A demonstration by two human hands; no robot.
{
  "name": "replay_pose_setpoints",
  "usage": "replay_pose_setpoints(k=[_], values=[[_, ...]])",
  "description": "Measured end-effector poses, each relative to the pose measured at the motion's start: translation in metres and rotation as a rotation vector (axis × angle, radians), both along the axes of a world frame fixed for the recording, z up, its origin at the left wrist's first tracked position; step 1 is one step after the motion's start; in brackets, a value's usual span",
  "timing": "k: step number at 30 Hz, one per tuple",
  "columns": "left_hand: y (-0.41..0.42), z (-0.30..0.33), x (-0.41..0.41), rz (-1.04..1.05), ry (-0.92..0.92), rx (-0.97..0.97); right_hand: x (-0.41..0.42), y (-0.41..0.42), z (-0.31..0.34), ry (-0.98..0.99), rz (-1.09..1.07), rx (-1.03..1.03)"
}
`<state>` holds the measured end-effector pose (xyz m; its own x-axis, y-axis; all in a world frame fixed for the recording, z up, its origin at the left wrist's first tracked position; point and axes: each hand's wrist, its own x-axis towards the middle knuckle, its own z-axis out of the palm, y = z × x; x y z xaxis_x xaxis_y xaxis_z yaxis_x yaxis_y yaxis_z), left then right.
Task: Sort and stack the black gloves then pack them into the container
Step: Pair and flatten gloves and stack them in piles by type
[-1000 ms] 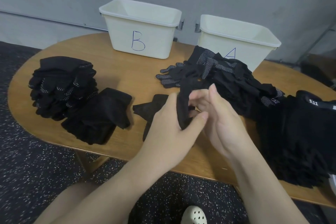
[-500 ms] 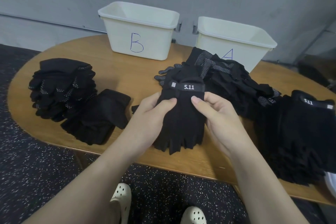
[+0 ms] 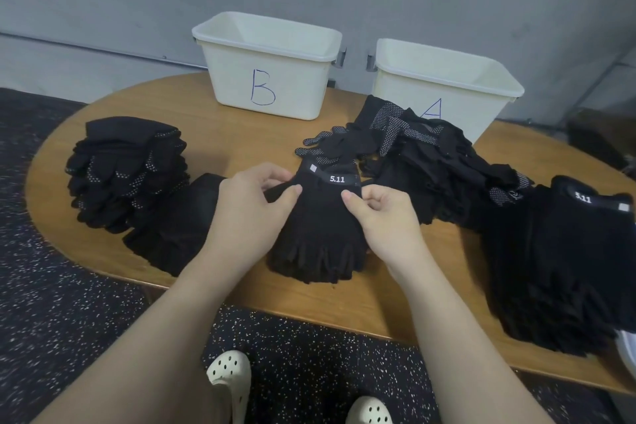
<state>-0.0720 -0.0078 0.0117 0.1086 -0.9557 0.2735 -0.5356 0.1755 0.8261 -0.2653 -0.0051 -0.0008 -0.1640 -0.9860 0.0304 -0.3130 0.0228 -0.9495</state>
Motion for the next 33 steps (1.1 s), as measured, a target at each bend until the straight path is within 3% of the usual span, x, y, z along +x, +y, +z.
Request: replay_pose_setpoints(k=[5, 11, 23, 26, 31, 33], values=[[-0.004, -0.006, 0.006, -0.005, -0.213, -0.018, 0.008, -0.008, -0.003, 0.181, -0.043, 0.004], [-0.008, -0.009, 0.010, -0.044, -0.302, 0.039, 0.015, -0.006, -0.005, 0.531, -0.080, 0.005], [-0.011, -0.018, 0.012, -0.093, -0.347, -0.008, 0.021, -0.003, -0.006, 0.758, -0.097, 0.068], [-0.010, -0.020, 0.012, -0.087, -0.351, -0.094, 0.023, -0.003, -0.005, 0.783, -0.097, 0.063], [-0.001, -0.015, 0.001, -0.218, -0.508, -0.340, 0.023, -0.001, -0.005, 0.792, -0.089, 0.057], [0.002, -0.020, -0.006, -0.307, -0.615, -0.339, 0.021, -0.002, -0.004, 0.773, -0.069, 0.072]])
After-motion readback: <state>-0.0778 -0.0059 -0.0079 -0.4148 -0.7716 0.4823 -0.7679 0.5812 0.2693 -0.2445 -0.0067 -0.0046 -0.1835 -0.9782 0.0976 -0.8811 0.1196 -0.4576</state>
